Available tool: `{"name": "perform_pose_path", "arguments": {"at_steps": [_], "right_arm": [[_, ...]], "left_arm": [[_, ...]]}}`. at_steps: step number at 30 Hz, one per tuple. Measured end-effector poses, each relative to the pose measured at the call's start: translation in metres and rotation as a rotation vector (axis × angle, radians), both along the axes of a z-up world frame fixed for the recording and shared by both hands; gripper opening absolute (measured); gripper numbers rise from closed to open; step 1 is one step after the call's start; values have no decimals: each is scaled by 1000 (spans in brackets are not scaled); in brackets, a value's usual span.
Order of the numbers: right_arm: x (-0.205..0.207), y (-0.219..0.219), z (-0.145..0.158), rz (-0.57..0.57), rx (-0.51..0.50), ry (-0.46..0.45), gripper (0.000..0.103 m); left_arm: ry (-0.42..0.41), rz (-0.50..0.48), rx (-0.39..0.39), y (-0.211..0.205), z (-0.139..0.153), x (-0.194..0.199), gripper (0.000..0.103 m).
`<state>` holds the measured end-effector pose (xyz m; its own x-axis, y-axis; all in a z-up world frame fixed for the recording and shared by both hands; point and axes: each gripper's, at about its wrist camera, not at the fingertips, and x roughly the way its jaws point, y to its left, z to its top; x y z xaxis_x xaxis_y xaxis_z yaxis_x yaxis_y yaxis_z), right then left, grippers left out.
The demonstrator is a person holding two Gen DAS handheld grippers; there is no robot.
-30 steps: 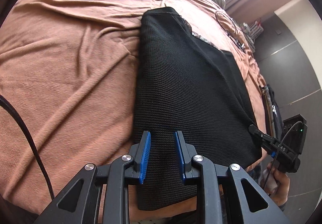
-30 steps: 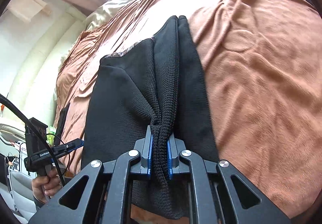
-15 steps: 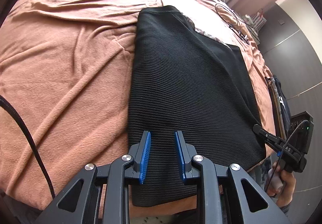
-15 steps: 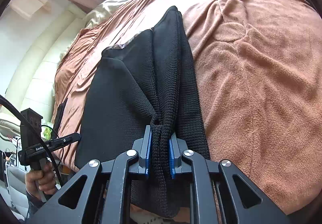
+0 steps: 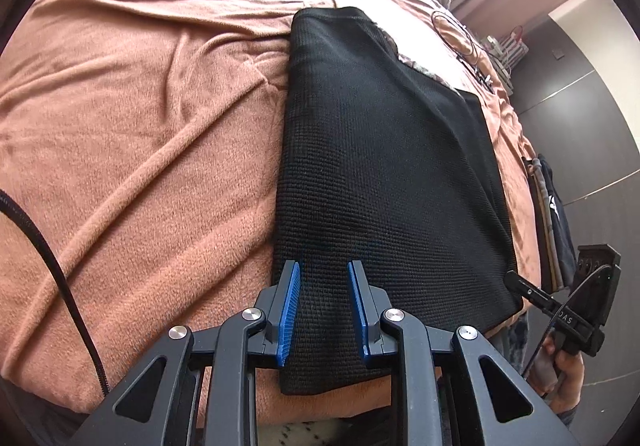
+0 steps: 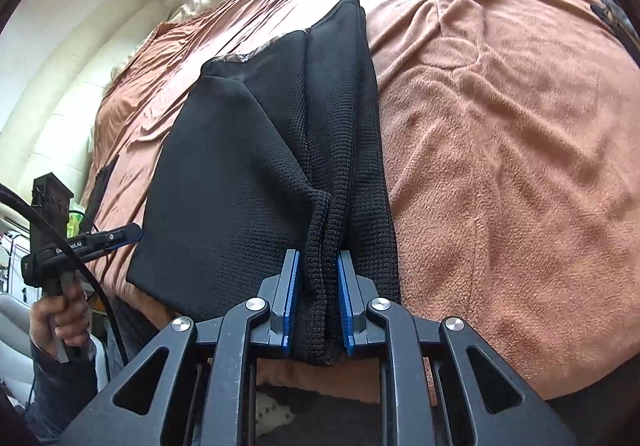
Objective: Fold small clothes
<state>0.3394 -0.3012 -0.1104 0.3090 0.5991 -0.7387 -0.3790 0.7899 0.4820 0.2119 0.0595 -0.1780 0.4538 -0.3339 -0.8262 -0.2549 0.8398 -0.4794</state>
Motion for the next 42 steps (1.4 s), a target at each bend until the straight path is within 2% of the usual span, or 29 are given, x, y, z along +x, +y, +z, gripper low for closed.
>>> {"name": "perform_pose_path", "arguments": {"at_steps": [3,6,15,19,23,25,26,27,34,36,38,42], "right_arm": [[2,-1,0,6,2,-14,7],[4,0,4,2,-9,-35,5],[-1,-4,11,-48,-51,-71,5],[-7,-2,12,-59,-79,-73,8],[-7,-5,21,-79,-83,-63,19],[-8,-9,27,-88,-67,-75,37],[-9,-11,29,-92,-61,-84,52],[-11,-13,31,-98,-59,-93,59],[-5,-17,11,-105,-46,-37,59],[-3,-15,8,-127,-73,-38,59],[-4,-18,13,-153,-76,-58,59],[-11,-27,26,-136,-5,-56,59]], "left_arm": [[-1,-4,8,-1,2,-4,25],[-8,4,2,1,4,-8,25],[-8,28,-10,11,2,-17,25],[-4,24,-17,11,0,-17,25],[-11,26,-29,12,0,-17,25],[-15,28,-34,14,0,-17,25],[-15,27,-38,14,0,-16,25],[-14,26,-42,14,-1,-15,25],[10,26,-52,10,-11,-9,25],[15,27,-57,9,-14,-8,25],[14,26,-59,10,-15,-8,25],[17,23,-61,11,-15,-5,25]]}}
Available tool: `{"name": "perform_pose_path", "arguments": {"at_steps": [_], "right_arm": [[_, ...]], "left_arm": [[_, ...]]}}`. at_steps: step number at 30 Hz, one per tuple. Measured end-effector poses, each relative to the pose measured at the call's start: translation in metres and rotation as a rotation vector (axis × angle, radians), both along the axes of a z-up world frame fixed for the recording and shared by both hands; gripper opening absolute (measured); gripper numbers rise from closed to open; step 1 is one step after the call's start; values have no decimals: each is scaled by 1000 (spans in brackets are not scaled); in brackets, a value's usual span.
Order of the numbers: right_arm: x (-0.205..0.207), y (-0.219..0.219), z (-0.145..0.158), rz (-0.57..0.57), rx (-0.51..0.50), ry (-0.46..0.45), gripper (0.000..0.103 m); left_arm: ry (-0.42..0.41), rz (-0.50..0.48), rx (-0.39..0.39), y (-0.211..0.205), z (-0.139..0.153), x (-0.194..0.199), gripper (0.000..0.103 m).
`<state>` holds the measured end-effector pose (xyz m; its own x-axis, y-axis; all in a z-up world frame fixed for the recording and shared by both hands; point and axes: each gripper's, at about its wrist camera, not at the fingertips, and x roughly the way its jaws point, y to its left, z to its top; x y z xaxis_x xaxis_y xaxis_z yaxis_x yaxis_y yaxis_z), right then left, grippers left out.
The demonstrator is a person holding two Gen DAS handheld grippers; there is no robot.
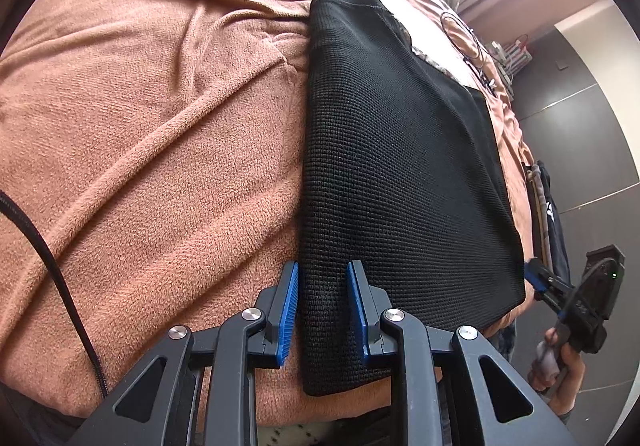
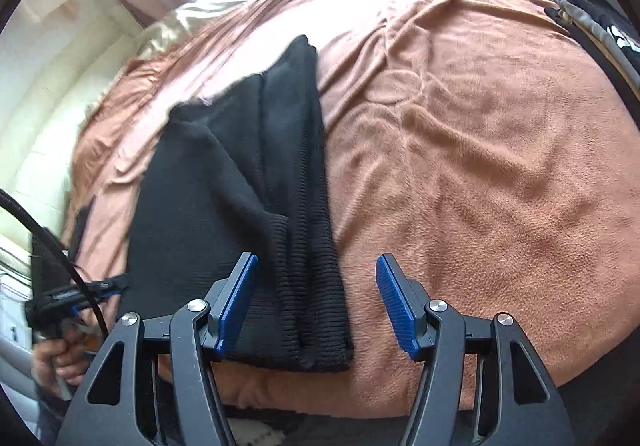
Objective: Fold small clothes
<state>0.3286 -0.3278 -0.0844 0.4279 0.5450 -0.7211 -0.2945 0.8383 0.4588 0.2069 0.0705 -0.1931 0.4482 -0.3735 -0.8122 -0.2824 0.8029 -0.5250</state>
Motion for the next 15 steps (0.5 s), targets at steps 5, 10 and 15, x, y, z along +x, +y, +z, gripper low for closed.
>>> {"name": "perform_pose_path", "arguments": {"at_steps": [5,10,15], "right_arm": [[-14,-17,-2,26,106,60,59],[-21,-31,-21,19,215,139,59],[-17,-29,-38,15,274,181,59]], "left_arm": [[-1,2,0,-1,-1,2,25],[-4,2,-3,-1,-1,2,25],[-6,0,-12,1,-1,-2,25]]}}
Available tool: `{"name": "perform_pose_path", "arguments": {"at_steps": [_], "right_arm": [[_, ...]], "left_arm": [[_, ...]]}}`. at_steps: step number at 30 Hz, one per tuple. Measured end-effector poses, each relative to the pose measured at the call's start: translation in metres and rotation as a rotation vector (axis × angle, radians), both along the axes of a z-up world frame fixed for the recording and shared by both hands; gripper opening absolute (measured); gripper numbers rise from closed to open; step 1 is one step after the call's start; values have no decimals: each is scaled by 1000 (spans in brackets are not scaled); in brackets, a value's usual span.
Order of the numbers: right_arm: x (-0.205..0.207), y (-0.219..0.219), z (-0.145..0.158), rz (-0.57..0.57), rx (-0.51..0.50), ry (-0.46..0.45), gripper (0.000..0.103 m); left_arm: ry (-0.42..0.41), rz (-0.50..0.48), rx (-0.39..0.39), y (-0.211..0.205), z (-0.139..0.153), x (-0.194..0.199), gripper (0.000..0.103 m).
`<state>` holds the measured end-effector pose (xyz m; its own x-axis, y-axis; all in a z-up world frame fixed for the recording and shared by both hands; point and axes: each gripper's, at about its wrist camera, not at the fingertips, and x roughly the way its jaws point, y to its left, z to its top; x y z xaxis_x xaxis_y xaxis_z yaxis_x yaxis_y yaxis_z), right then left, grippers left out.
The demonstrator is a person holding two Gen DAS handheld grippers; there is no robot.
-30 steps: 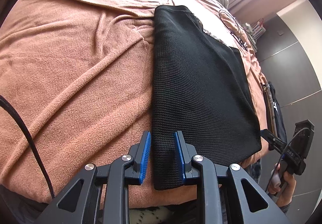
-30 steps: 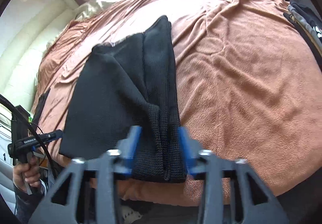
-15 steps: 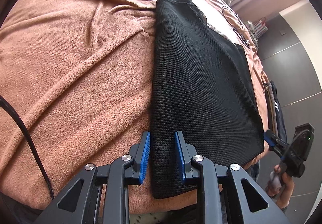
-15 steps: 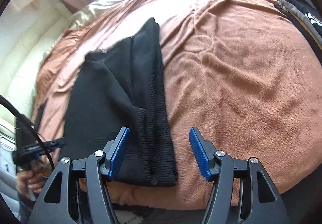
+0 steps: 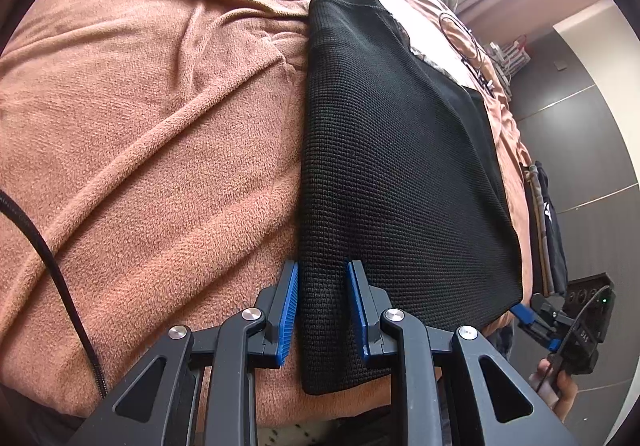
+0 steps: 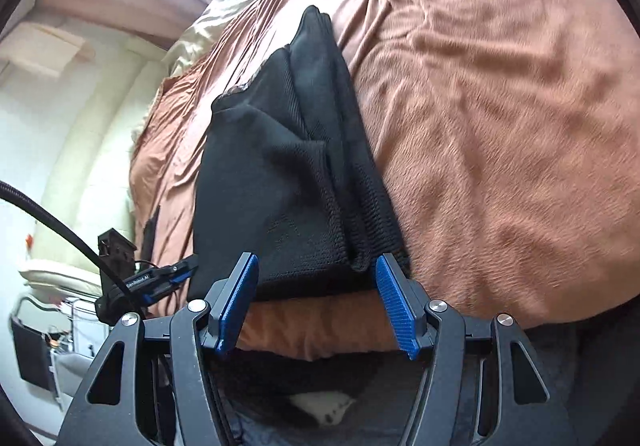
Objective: Fold small clothes
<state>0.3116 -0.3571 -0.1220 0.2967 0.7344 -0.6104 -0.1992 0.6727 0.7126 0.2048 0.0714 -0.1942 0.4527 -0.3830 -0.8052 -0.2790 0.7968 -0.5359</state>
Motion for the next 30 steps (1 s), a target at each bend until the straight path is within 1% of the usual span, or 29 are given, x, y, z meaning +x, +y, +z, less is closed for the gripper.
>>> {"name": "perform_pose_path", "arguments": {"at_steps": [2,6,10,11,12,13,14,15,16,17,21,23,25,28,30], "right_arm": [[2,1,-1,-15,-13,-5,59],[-1,-2,0,-16,25,0,59],[4,0,-16,-26,86,44,59],[5,2,-20,-32,94,53,52],[8,2,-26,-45,105,67,42],[8,1,-28,-63,109,71,35],[10,-4,-32,-94,106,73,18],[11,-7,-33,-113,105,71,8],[10,-9,-32,-128,112,65,5],[10,-11,-31,-133,114,56,4],[5,-14,-21,-145,61,-5,3],[5,-14,-20,-137,45,-16,3],[6,-9,-22,-116,0,-10,4],[5,-2,-14,-112,-49,-30,7],[4,0,-6,-113,-97,-60,14]], "left_arm": [[-2,-2,-1,1,1,-2,25],[0,-8,1,2,1,-3,25],[1,-4,3,0,1,-1,25],[0,-3,4,-1,1,-1,25],[-1,-2,3,-1,1,-1,25],[-1,-2,0,-1,1,-1,25],[0,-1,-1,-1,1,-2,25],[1,-2,-3,-1,1,-3,25],[1,-3,-3,-1,2,-3,25],[-1,-6,0,-1,3,-4,25],[0,-1,-7,1,4,-6,25],[2,-1,-19,0,2,-6,25],[7,-6,-23,-1,-1,-5,25],[5,-3,-27,-2,-3,-6,28],[5,0,-31,-3,-4,-6,28]]}}
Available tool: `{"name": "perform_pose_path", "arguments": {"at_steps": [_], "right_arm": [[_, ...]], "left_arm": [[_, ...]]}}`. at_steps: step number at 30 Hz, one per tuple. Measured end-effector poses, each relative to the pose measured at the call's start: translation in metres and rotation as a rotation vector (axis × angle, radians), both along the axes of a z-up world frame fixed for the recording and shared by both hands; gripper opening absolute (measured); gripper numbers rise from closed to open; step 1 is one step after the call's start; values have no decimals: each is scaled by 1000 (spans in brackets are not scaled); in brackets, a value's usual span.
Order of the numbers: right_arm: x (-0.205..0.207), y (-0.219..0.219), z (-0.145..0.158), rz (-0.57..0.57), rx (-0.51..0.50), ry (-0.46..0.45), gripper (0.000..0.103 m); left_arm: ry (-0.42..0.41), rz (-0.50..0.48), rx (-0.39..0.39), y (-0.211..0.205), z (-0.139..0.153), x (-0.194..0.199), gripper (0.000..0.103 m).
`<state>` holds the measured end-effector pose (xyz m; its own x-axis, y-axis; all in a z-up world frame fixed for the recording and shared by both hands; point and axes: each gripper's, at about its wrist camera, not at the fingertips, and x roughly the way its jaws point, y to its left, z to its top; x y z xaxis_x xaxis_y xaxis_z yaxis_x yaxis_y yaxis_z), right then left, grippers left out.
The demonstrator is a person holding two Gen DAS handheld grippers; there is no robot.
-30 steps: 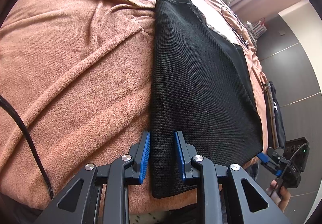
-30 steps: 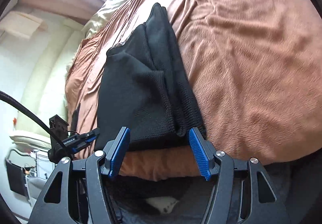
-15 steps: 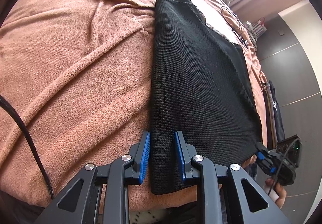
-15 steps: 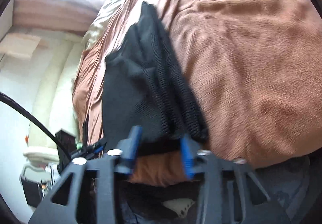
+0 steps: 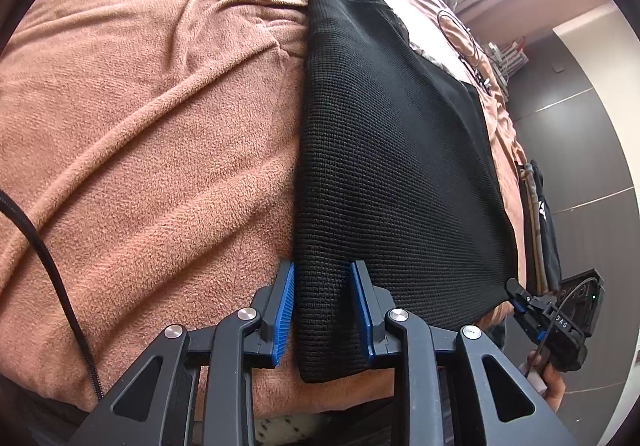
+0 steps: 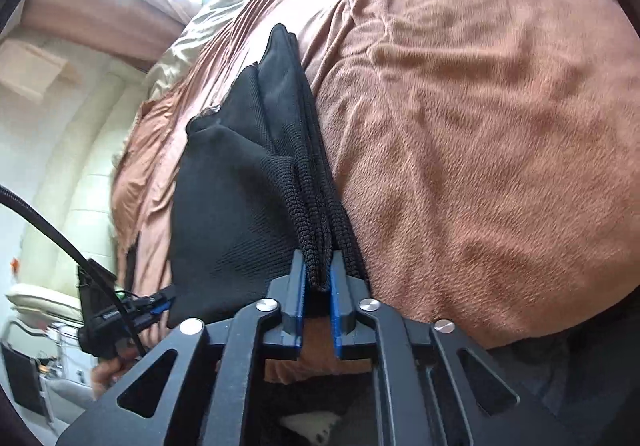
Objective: Fold small clothes
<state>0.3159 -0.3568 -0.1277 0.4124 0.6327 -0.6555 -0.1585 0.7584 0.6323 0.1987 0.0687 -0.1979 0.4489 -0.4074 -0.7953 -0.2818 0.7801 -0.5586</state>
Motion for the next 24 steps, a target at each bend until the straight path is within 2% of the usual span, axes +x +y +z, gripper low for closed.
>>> {"name": "perform_pose_path", "arguments": {"at_steps": [1,2,3,5,9,10,11,12,15,24], "right_arm": [[1,1,4,-6,-31,-17,17],[-2,0,8,-11,-53,-27,25],[-2,0,9,-20,-74,-37,39],[0,1,10,-39,-72,-51,54],[6,7,0,-20,-45,-33,54],[6,9,-2,-14,-48,-28,54],[5,13,-5,-12,-56,-23,45],[6,15,-6,-7,-54,-16,31],[4,19,-5,5,-33,-18,13],[-14,30,1,70,-5,-4,11]], "left_arm": [[0,0,-4,0,-1,0,28],[1,2,-9,1,-1,-1,28],[2,3,-16,1,-1,-3,28],[2,-1,-23,-1,-2,-7,28],[-6,-12,-3,-6,-3,-13,27],[-7,-10,2,-6,-2,-13,22],[-4,-2,-2,-6,-2,-13,16],[-2,5,-15,-5,-3,-13,14],[-23,9,2,-4,7,-17,9],[-74,3,39,10,36,-37,8]]}}
